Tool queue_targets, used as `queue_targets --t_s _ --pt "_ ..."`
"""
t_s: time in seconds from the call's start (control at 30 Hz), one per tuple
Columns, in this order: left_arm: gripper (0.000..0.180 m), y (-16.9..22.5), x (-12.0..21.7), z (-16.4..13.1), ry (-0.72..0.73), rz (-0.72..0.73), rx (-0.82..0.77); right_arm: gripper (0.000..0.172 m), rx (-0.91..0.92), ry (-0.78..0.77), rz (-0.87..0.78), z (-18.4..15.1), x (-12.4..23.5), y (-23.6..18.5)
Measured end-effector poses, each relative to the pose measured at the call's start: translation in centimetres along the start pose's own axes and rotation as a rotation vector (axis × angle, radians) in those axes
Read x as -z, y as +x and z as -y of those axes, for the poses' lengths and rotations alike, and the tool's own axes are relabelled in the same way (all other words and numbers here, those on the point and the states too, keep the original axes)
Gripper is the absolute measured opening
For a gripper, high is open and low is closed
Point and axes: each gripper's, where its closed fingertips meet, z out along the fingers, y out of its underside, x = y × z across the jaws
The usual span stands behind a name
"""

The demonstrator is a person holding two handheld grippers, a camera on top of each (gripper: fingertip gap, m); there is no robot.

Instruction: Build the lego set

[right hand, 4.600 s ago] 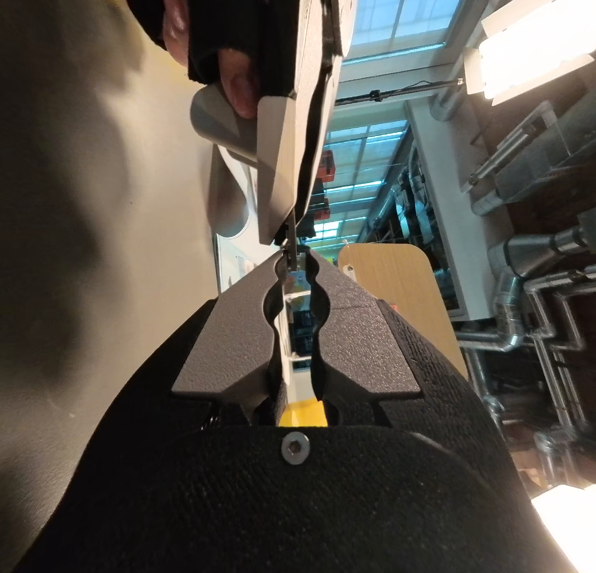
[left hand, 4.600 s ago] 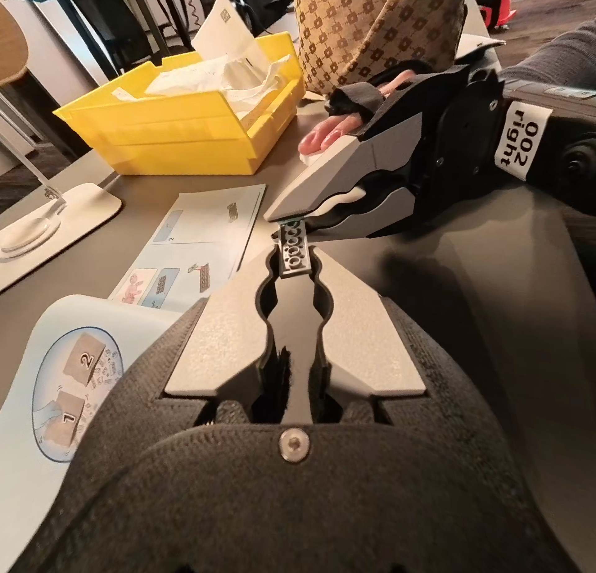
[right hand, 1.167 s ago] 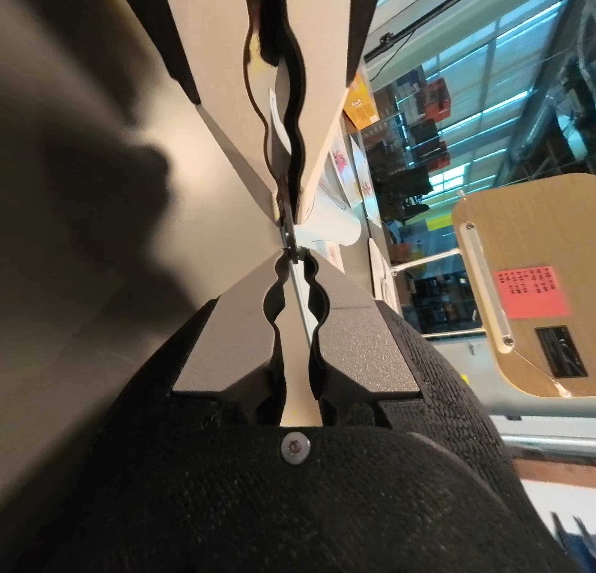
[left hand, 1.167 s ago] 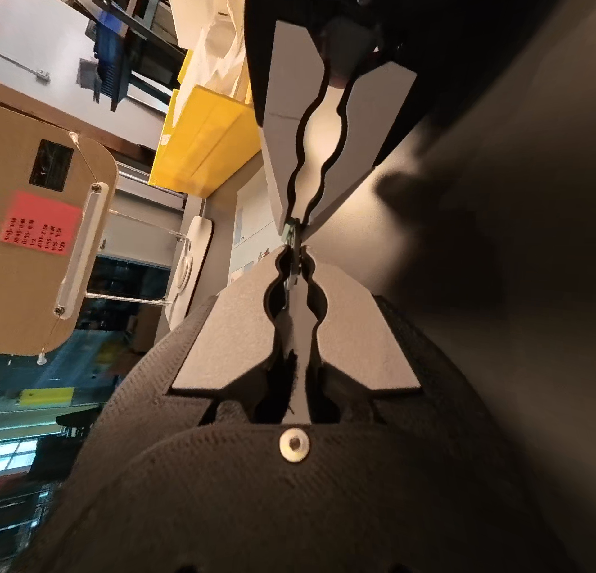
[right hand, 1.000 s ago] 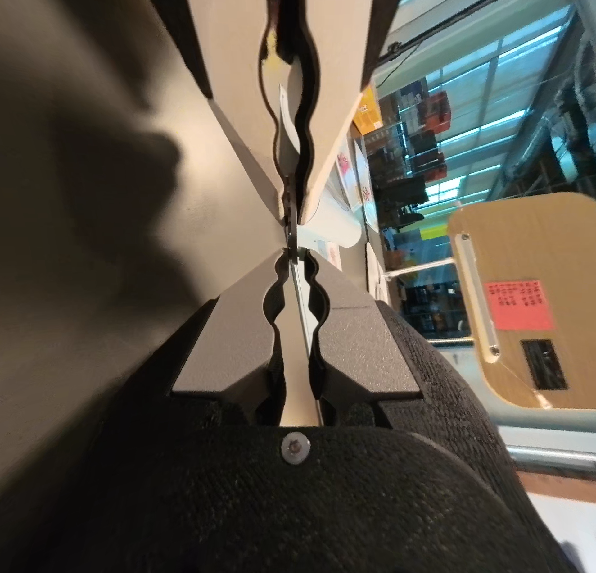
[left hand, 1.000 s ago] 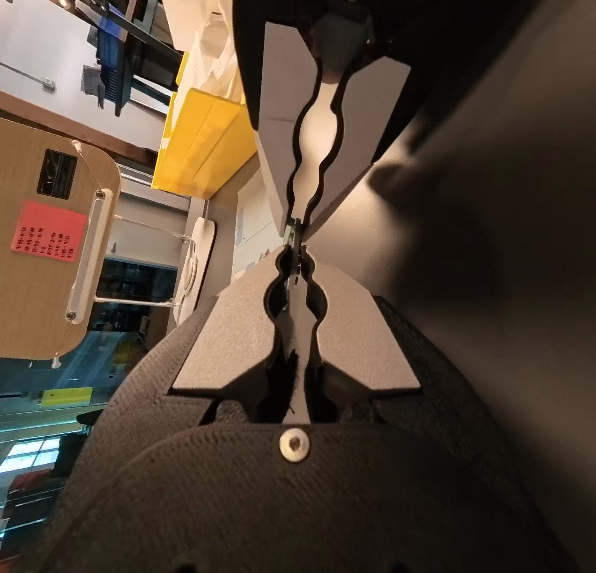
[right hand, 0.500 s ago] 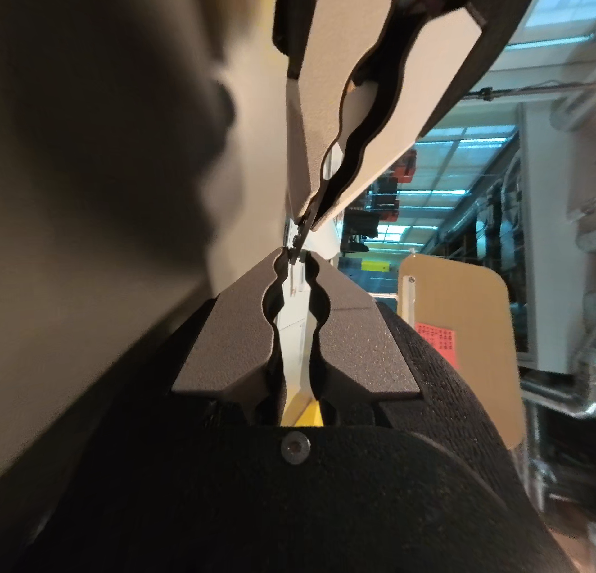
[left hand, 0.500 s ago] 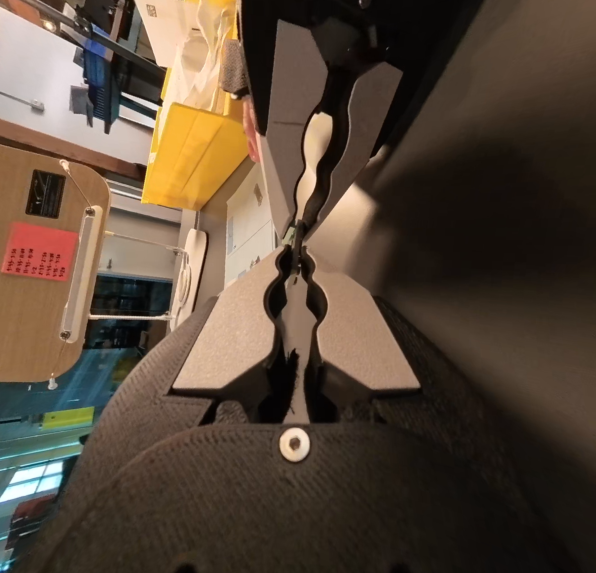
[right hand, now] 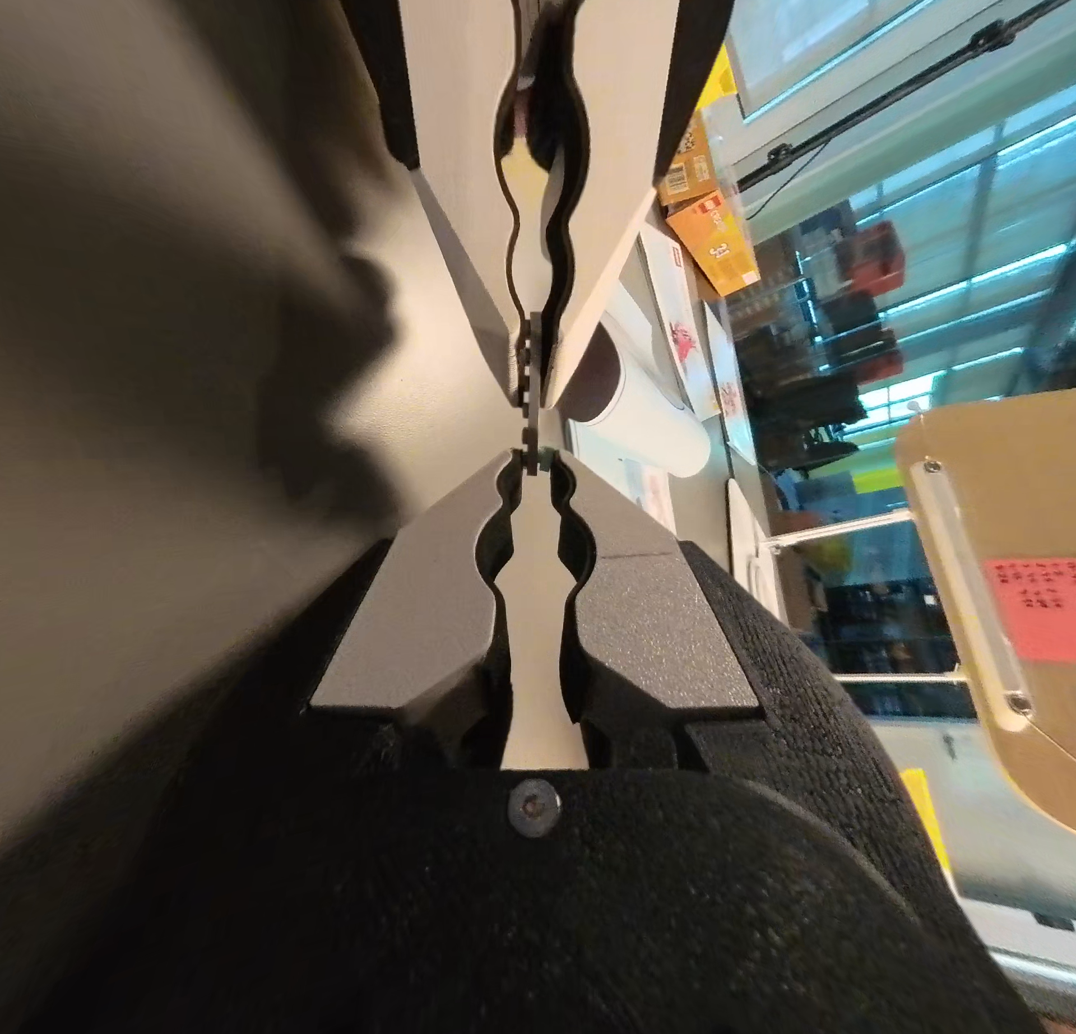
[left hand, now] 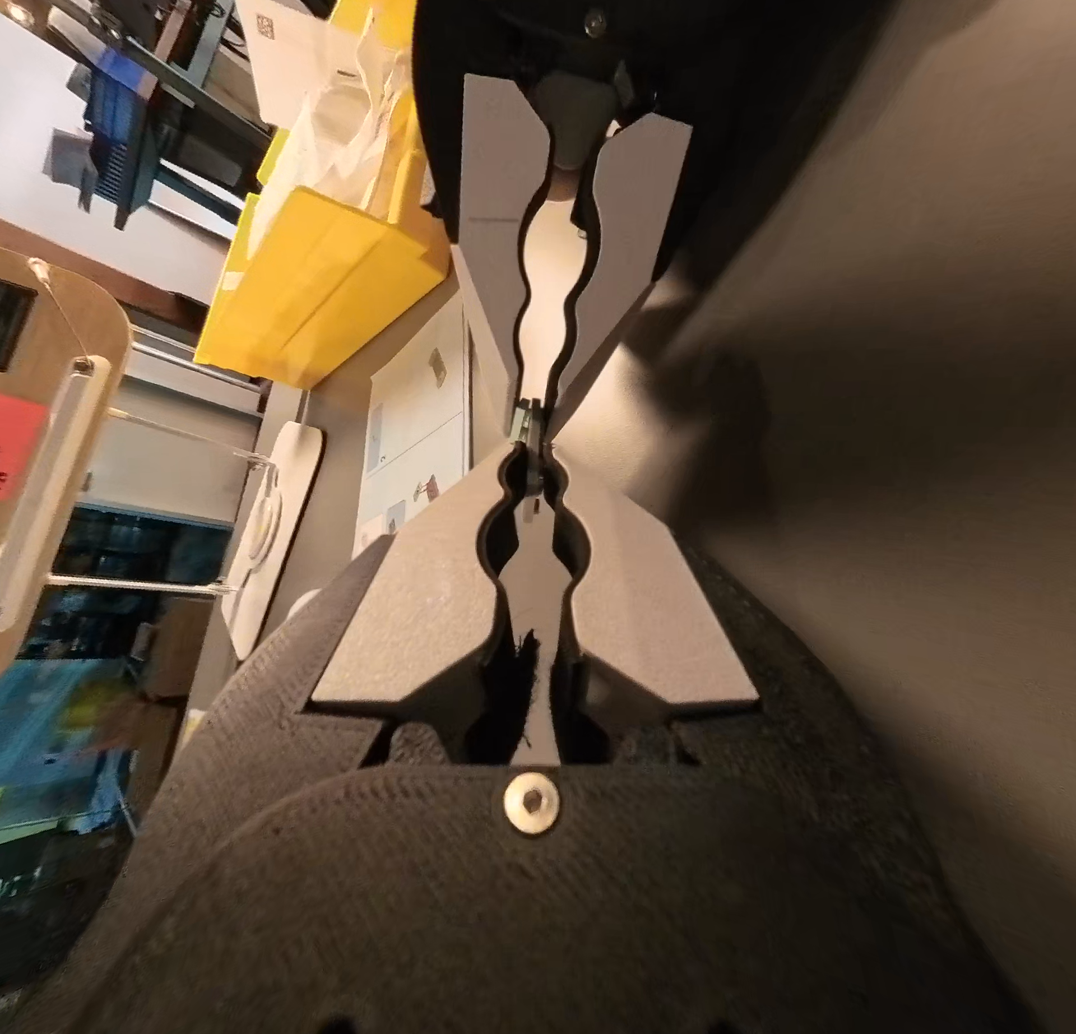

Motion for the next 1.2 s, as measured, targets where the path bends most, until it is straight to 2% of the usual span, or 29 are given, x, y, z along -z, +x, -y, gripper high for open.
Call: queue_targets --t_s 0.3,0.5,0.67,0.87,1.2 --pt "0.003 0.6 -0.2 -0.1 0.024 -0.095 0.154 0.009 -0.062 0.025 0.061 -0.1 -0.1 -0.7" --pt "0.003 0.9 -0.5 -0.2 0.018 -0.123 0.212 0.01 -0.032 -0.009 0.075 -0.1 -0.2 -1.1" --pt "0.003 1.5 -0.7 -0.3 -0.004 -0.116 0.125 0.007 -0.07 -0.045 0.145 -0.3 0.0 -1.7" --pt "0.003 1.8 -0.6 0.0 -0.015 -0.086 0.012 0.007 -0.145 -0.012 0.198 0.1 0.3 -1.9" --pt "0.003 1.9 -0.3 0.6 -0.006 -0.028 -0.13 0.008 -0.001 0.059 0.166 0.8 0.9 -1.7"
